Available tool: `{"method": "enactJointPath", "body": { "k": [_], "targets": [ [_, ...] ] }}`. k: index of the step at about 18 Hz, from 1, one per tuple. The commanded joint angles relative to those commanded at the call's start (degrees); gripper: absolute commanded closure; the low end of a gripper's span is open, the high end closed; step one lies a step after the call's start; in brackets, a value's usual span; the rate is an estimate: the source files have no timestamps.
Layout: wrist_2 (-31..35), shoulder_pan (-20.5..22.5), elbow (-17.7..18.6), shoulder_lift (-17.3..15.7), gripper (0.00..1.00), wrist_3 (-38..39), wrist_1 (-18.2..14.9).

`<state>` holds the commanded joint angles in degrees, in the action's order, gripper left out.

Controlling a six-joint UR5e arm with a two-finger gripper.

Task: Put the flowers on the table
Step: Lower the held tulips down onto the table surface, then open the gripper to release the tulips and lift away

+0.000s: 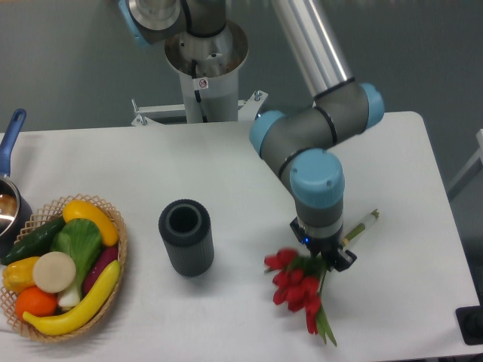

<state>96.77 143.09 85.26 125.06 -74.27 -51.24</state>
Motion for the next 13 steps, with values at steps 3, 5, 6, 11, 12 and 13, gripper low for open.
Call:
{"method": "enactJointPath", "body": {
  "k": [3, 5, 6, 11, 12, 13],
  "targets": [
    [0.0, -0.09, -0.7, 0.79, 0.53, 0.09, 0.0],
    [-0.26, -0.09, -0.79, 0.18, 0.53, 0.0, 0.0],
    [-0.44, -0.09, -0.97, -0.17, 0.5, 0.0, 0.0],
    [-4.29, 0.7, -1.41, -3.33, 0.0, 0.7, 0.96],
    [-5.96, 0.79, -1.5, -4.47, 0.0, 1.4, 1.75],
    [-6.85, 1.14, -1.67, -5.44, 0.0, 2.89, 2.37]
  ]
}}
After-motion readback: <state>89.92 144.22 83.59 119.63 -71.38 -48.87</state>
